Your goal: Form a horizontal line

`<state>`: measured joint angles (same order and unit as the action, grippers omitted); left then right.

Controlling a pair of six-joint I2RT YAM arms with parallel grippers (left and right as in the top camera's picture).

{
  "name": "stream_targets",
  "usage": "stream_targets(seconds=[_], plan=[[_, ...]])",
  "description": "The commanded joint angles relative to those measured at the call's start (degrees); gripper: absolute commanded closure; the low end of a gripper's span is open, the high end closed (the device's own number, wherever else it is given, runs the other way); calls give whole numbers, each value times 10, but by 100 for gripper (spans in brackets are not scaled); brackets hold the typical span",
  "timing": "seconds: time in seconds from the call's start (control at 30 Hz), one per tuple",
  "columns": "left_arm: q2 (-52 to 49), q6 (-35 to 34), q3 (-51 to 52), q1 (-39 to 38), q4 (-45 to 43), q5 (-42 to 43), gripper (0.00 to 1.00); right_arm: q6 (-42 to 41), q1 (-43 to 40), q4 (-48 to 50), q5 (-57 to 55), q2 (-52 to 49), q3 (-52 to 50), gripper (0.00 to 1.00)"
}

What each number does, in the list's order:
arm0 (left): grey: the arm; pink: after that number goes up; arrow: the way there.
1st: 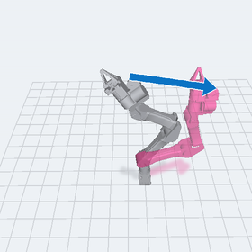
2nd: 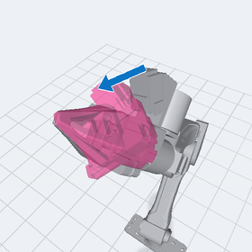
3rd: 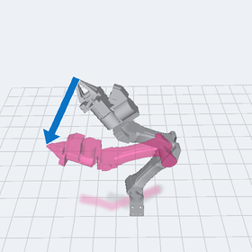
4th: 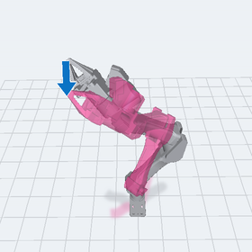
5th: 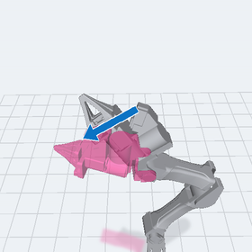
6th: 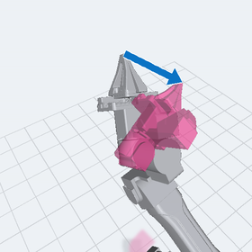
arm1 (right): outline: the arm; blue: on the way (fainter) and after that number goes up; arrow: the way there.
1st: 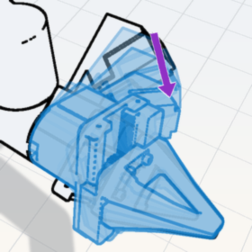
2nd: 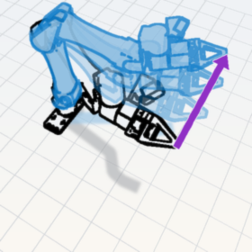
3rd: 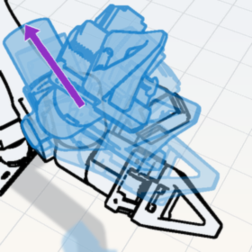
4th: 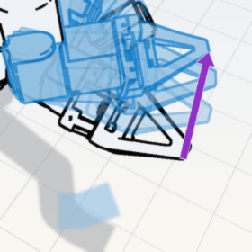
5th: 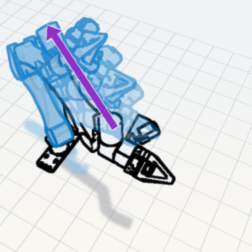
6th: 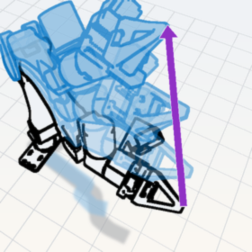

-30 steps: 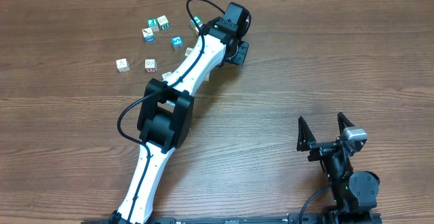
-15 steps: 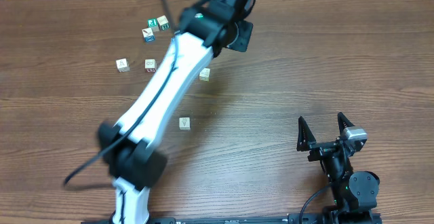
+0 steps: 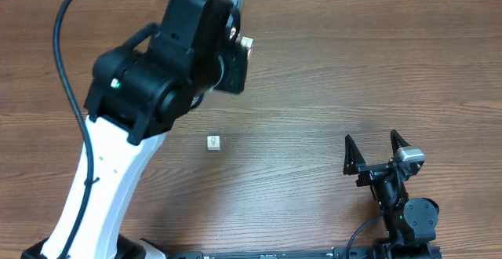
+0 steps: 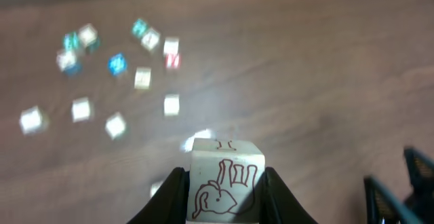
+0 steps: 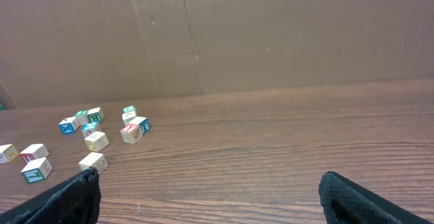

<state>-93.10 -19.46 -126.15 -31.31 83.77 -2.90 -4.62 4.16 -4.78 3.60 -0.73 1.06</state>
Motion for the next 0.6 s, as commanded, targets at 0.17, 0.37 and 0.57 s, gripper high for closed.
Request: stream_targets(seconds=[0.17,0.37,0.57], plan=[[-13,-69,96,-22,16,-7,93,2,-1,1,-5,6,-6,0],[-13,-143,258,-59,-61,-8,96,2,-1,1,-5,6,-6,0],[-13,-210,429,-90,-193,-29,96,2,-1,1,-5,6,-6,0]])
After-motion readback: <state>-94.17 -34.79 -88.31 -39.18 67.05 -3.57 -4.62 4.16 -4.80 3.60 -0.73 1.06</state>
